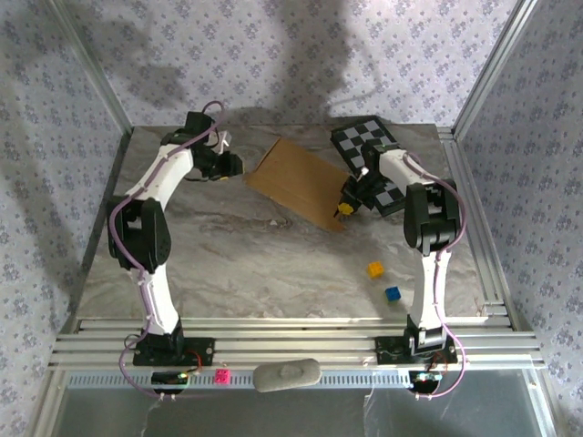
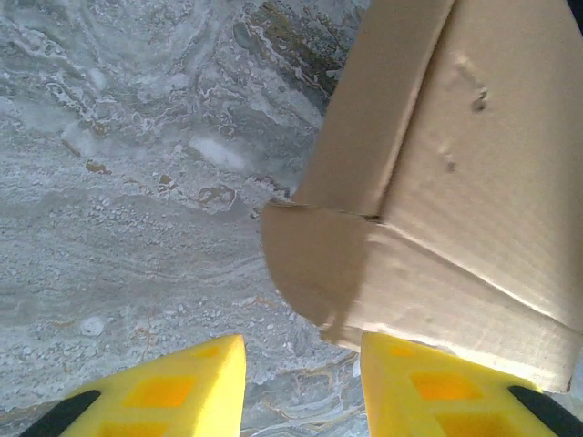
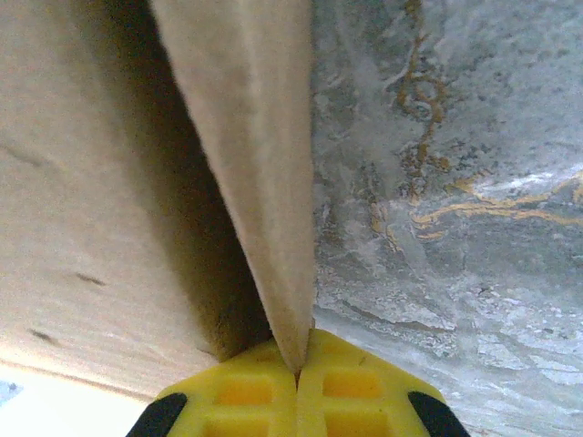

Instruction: Fold the paper box

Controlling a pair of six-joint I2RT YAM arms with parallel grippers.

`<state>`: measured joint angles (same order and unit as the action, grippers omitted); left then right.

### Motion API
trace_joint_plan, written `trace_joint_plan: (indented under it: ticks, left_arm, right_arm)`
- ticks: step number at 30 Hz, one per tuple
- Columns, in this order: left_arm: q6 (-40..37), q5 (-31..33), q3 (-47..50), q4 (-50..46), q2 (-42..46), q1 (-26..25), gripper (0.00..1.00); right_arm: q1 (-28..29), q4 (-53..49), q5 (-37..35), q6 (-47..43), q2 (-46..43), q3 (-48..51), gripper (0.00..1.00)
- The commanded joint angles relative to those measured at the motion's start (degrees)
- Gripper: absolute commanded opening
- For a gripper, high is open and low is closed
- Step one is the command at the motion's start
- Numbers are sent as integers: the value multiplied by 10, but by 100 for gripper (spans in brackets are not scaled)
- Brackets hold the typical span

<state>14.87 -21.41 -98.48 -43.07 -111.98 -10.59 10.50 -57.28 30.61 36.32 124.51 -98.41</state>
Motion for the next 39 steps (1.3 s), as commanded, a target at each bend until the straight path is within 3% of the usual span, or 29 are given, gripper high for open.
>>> trace_joint_plan:
  ticks: [1,7,12,16,19,22,28,33,39]
  left_arm:
    - [7,-7,9,1,52,3,38]
    - [56,-16,55,37,134,26,49]
    - [227,-42,91,90,176,49,58]
    - [337,-67,118,121,176,35,59]
    - [417,-69,146,212,190,13,66]
    - [410,-15,102,189,189,-31,80]
    - [391,1,95,186,171,-88,83]
    - [412,2,99,259,149,-98,95]
    - [401,-10,58,212,83,-117,95]
  right_arm:
    - [2,-37,-16,34,-4,-2,0]
    - [-13,-72,104,101,-70,-6,0]
    - [-35,-56,196,162,-116,34,0]
    - [-44,-41,242,196,-131,53,0]
    - [-44,-51,258,204,-136,44,0]
    - [-47,-73,263,201,-140,37,0]
    - [-47,-79,273,207,-145,34,0]
    - [-40,-87,277,205,-146,32,0]
    - [-34,-81,282,213,-147,28,0]
